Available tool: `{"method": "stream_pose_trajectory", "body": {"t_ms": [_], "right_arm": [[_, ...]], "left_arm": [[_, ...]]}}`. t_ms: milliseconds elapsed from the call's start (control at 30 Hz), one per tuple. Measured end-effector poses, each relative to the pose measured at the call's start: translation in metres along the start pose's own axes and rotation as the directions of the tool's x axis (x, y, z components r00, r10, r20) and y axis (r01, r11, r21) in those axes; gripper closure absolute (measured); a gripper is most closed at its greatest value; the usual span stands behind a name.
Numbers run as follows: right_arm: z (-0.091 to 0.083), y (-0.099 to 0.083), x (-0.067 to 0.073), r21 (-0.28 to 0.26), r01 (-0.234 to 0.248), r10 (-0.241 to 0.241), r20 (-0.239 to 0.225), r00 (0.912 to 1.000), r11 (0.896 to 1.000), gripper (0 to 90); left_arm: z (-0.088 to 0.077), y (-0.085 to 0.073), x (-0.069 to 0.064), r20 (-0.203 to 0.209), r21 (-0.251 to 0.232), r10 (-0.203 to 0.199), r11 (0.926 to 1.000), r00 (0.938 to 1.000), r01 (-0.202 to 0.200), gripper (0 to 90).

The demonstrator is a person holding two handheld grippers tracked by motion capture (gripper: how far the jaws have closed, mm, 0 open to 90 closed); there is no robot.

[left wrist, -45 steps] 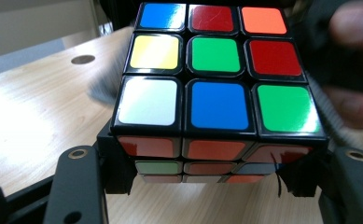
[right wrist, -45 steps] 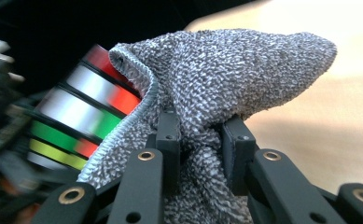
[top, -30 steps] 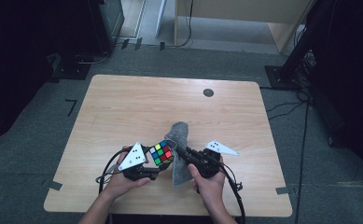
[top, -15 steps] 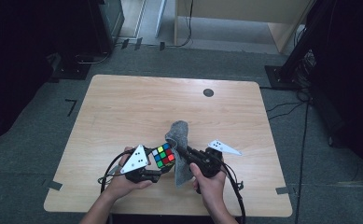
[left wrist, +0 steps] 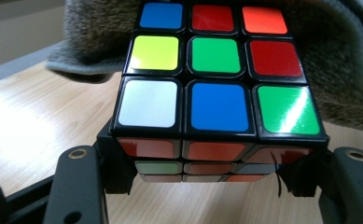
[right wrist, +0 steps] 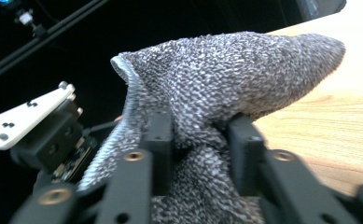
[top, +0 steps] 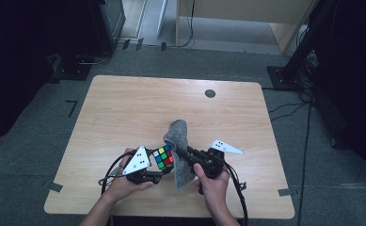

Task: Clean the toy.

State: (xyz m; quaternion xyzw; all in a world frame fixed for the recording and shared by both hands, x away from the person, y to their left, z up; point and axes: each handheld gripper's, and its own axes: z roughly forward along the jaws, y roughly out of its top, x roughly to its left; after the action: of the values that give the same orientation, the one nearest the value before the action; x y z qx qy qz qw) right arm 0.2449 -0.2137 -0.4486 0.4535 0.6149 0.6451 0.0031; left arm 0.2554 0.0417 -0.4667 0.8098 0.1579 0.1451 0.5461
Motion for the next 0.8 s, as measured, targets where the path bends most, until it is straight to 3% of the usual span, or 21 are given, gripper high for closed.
{"method": "stream_pose_trajectory", "body": {"t_ms": [67,167,300,467,533,633,700,767,800], "right_arm": [[-0.002,-0.001,0.002,-0.002,0.040,-0.040,0.014,0.9991,0.999,77.1],[-0.003,-0.001,0.006,-0.022,0.090,-0.090,-0.002,0.9959,0.996,79.2],[-0.005,-0.001,0.008,-0.030,0.089,-0.090,-0.022,0.9957,0.996,79.4],[0.000,-0.005,0.000,0.016,0.082,-0.083,0.040,0.9958,0.997,79.4],[-0.001,-0.004,-0.001,0.014,0.067,-0.068,0.037,0.9970,0.998,79.1],[-0.004,-0.001,0.006,-0.018,0.077,-0.077,0.003,0.9970,0.997,78.9],[-0.004,0.001,0.014,-0.005,0.144,-0.144,0.017,0.9894,0.990,78.9],[-0.002,0.001,0.023,0.029,0.246,-0.248,0.072,0.9662,0.969,78.8],[-0.002,0.001,0.027,0.041,0.297,-0.300,0.093,0.9494,0.954,78.7]], "left_arm": [[0.000,0.000,0.000,0.004,-0.002,0.000,1.0000,1.0000,0.000,34.2],[0.000,0.001,0.000,0.005,-0.009,-0.003,1.0000,1.0000,0.003,34.2],[-0.001,0.000,0.000,0.002,-0.006,-0.002,1.0000,1.0000,0.002,34.2],[-0.001,0.001,0.000,0.010,-0.011,-0.002,0.9999,0.9999,0.002,34.2],[-0.001,0.001,0.000,0.008,-0.009,-0.003,1.0000,1.0000,0.003,34.2],[0.004,-0.001,-0.001,-0.021,0.047,0.017,0.9988,0.9996,-0.016,34.3],[0.007,-0.001,-0.003,-0.024,0.076,0.013,0.9971,0.9996,-0.011,34.2],[0.011,-0.001,-0.003,-0.053,0.122,0.014,0.9925,0.9985,-0.007,34.2],[0.014,0.000,-0.004,-0.082,0.157,0.011,0.9876,0.9965,0.002,34.2]]}}
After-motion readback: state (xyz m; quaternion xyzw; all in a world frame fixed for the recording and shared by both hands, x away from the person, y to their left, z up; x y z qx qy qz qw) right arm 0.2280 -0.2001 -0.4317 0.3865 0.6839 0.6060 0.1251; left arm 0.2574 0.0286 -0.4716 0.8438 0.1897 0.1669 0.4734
